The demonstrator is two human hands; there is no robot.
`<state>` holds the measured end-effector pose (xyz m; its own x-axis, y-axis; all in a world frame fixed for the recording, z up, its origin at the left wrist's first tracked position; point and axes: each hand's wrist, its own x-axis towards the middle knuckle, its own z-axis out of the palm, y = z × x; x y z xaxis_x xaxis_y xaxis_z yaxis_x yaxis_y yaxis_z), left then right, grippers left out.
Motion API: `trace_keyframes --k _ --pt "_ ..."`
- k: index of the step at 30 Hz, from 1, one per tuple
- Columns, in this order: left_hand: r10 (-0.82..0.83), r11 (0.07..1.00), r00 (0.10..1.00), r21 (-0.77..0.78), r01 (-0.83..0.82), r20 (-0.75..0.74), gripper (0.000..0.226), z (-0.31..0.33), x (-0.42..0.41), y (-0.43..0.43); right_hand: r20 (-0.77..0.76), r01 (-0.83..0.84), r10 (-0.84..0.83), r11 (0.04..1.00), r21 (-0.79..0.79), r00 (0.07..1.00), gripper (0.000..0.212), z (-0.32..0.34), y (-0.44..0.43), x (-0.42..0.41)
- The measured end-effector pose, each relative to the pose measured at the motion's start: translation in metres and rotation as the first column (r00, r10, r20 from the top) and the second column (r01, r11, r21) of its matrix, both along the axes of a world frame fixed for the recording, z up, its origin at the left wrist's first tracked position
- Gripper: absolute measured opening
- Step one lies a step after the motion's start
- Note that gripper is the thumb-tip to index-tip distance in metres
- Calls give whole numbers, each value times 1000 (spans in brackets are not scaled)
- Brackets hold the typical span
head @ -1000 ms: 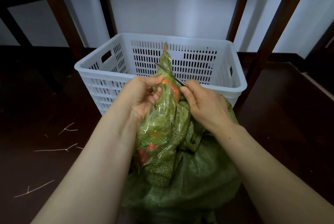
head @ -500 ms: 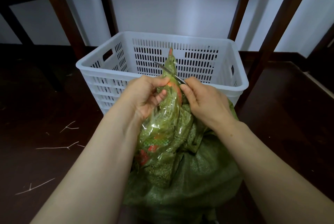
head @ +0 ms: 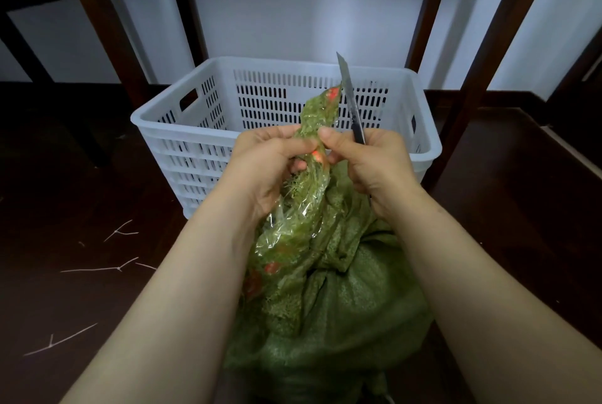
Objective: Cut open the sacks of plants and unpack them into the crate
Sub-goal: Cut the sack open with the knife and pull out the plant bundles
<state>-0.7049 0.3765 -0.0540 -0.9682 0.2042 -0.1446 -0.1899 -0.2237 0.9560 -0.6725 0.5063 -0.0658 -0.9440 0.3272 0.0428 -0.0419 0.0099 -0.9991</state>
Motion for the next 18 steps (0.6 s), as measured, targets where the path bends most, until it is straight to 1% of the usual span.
trace_keyframes --k 1,3,4,6,7,8,9,10,11,12,13,14,16,18 --pt "-41 998 999 -39 40 -36 42 -1 1 0 7 9 -9 1000 9 1000 19 2 1 0" --pt "-115 975 989 -200 95 -88 59 -1 6 2 27 23 -24 999 35 999 11 5 4 -2" --pt "-127 954 986 -284 92 -110 63 -2 6 3 33 25 -26 999 48 999 11 6 6 -2" --pt "-128 914 979 -401 54 -159 58 -2 11 9 31 10 -14 992 124 999 19 7 9 -2" --pt "-106 876 972 -483 -9 -209 60 -2 12 11 29 0 -5 986 169 1000 22 7 11 -2" --pt "-76 802 956 -586 -111 -285 63 -2 11 13 28 -6 1 980 199 1000 24 7 12 -2" --pt "-60 717 927 -662 -217 -369 61 -3 10 13 25 -8 3 977 213 1000 26 7 14 -3" --pt "-68 674 892 -680 -289 -446 54 -3 9 12 27 -11 5 976 216 1000 27 8 16 -3" --pt "-94 681 872 -669 -296 -481 45 -2 8 11 34 -18 11 978 208 999 27 8 19 -3" --pt "-133 720 872 -651 -242 -471 37 -3 6 10 50 -26 18 985 172 999 26 9 21 -2" --pt "-170 757 885 -632 -165 -434 34 -3 5 8 78 -34 27 995 92 997 23 9 25 -2" --pt "-197 787 900 -611 -92 -389 34 -3 4 7 112 -41 44 999 -30 993 20 9 29 -2" --pt "-232 838 912 -545 12 -337 35 0 4 5 147 -58 104 955 -290 984 20 10 37 -2" --pt "-231 879 927 -471 70 -295 39 1 4 6 139 -90 168 891 -446 976 22 11 39 -3"
